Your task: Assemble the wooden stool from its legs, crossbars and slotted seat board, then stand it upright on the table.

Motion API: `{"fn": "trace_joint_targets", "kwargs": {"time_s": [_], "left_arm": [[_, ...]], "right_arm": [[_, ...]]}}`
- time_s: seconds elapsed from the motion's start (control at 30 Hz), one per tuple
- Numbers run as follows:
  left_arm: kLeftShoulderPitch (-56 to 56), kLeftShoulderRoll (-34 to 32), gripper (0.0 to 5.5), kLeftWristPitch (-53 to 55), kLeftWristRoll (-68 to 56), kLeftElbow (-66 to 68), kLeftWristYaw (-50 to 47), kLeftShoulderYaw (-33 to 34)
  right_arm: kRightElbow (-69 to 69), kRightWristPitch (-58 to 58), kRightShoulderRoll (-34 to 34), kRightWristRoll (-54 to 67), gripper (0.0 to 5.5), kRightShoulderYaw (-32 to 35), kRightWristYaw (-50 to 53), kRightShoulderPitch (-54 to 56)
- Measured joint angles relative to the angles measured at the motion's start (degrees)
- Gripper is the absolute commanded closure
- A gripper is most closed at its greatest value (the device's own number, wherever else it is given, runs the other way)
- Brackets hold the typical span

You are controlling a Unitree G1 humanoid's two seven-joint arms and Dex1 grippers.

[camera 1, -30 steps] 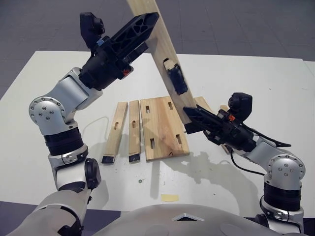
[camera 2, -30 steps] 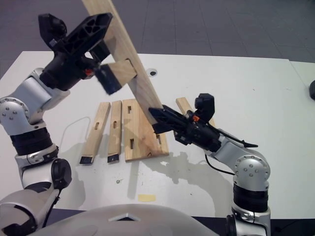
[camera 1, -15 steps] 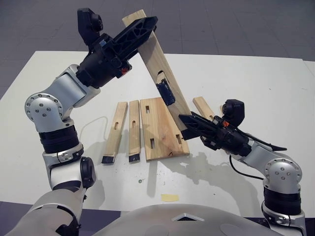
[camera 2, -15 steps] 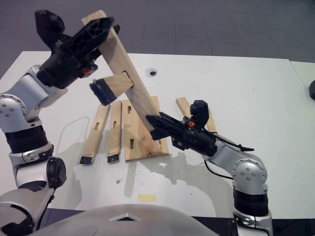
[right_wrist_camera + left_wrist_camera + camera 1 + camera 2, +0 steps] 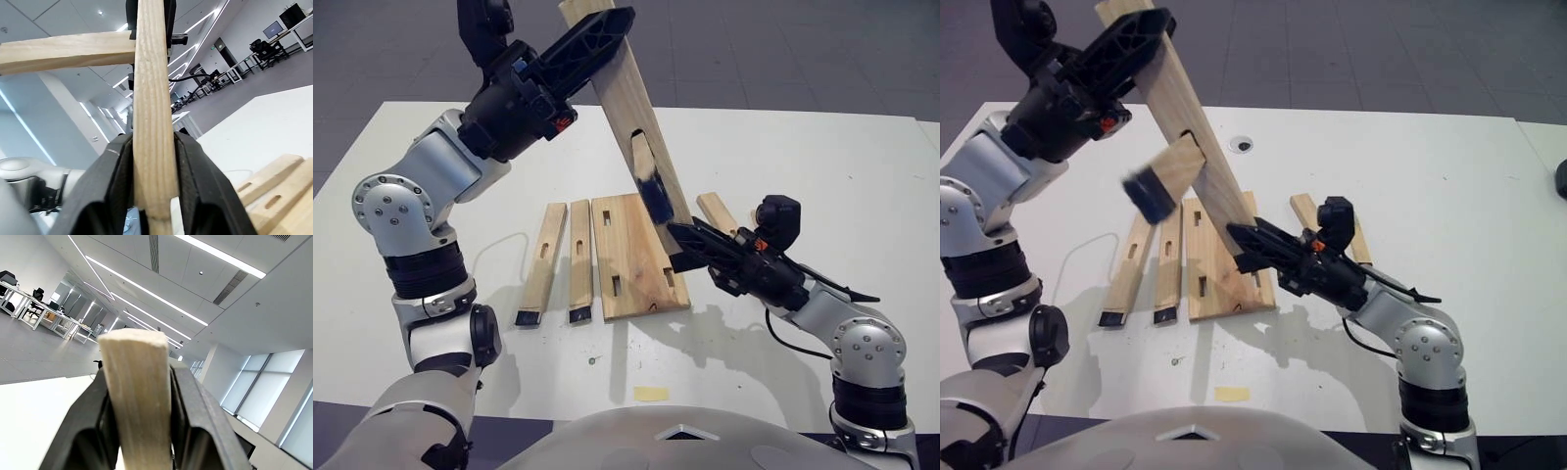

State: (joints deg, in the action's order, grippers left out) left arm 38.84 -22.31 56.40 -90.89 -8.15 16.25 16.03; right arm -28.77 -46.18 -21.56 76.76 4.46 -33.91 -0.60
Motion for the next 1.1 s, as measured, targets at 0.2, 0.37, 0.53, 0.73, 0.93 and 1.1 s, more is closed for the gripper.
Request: {"fn": "trace_joint_targets", "kwargs": {"time_s": [0.2, 0.37, 0.53, 0.73, 0.93, 1.1], "left_arm": [[5.0, -1.0, 4.46, -8.1, 6.1, 1.5, -3.9, 3.5], [5.8, -2.3, 4.46, -13.7, 12.7, 3.4, -9.0, 7.1], [1.4, -4.7, 4.46, -14.1, 17.6, 1.0, -10.5, 8.2], [-4.6, -6.1, 4.46, -14.6, 25.1, -1.1, -9.3, 7.1], [-6.1, -5.8, 4.46, -15.2, 32.7, -0.8, -4.1, 0.4], [-13.3, -5.7, 4.46, -16.3, 40.6, -0.9, -2.8, -2.1]], "right_arm": [[2.9, 4.3, 1.9, -7.9, 2.64, 1.2, 8.1, -0.3], [5.1, 7.4, 1.5, -18.5, 1.81, 4.5, 17.8, -3.4], [4.0, 7.2, -10.6, -38.5, 1.05, -4.6, 17.7, -7.9], [3.3, 12.2, -17.2, -55.2, 0.15, -19.3, 10.7, -6.8], [4.2, 17.7, -8.0, -55.1, 0.10, -22.1, 6.7, -1.8], [7.4, 20.9, -5.8, -56.3, 0.10, -17.0, 7.6, -2.2]]}}
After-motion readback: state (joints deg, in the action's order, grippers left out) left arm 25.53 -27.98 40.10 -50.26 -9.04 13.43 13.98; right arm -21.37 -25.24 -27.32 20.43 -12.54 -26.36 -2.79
